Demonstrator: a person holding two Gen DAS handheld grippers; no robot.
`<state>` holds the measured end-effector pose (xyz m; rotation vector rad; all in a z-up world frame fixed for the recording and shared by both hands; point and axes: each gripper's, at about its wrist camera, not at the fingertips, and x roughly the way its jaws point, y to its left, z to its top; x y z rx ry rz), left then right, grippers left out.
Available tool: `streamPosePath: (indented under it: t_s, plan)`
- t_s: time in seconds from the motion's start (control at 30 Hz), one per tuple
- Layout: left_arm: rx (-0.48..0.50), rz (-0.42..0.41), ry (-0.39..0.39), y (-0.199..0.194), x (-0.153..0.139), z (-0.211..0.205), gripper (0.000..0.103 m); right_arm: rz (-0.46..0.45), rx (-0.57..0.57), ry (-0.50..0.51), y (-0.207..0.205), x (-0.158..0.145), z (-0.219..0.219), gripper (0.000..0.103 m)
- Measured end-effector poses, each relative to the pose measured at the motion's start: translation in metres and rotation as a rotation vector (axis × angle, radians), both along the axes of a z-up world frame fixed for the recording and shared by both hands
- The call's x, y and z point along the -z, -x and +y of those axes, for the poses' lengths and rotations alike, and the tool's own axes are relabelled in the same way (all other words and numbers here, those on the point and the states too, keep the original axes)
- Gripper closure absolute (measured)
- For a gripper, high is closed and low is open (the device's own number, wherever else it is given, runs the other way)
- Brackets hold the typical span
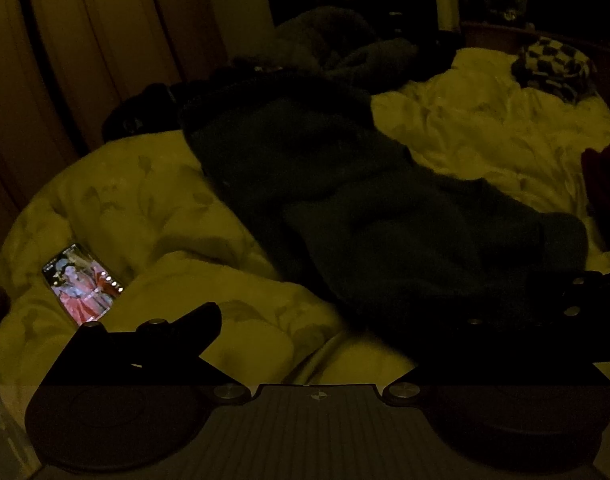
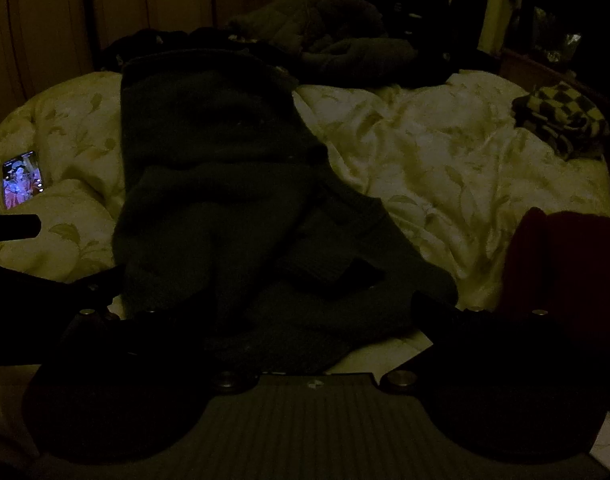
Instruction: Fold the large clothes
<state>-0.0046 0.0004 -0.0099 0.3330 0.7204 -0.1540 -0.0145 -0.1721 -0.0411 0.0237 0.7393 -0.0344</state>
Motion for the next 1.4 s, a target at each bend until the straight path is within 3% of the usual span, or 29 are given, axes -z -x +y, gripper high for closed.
streamPosePath:
  t_s: [1.4]
  plan:
    - [-0.007, 0.012, 0.046, 0.0005, 0.0027, 0.0052, 0.000, 0.010, -0.007, -0.012, -0.0019, 0.0032, 0.0003, 0.000]
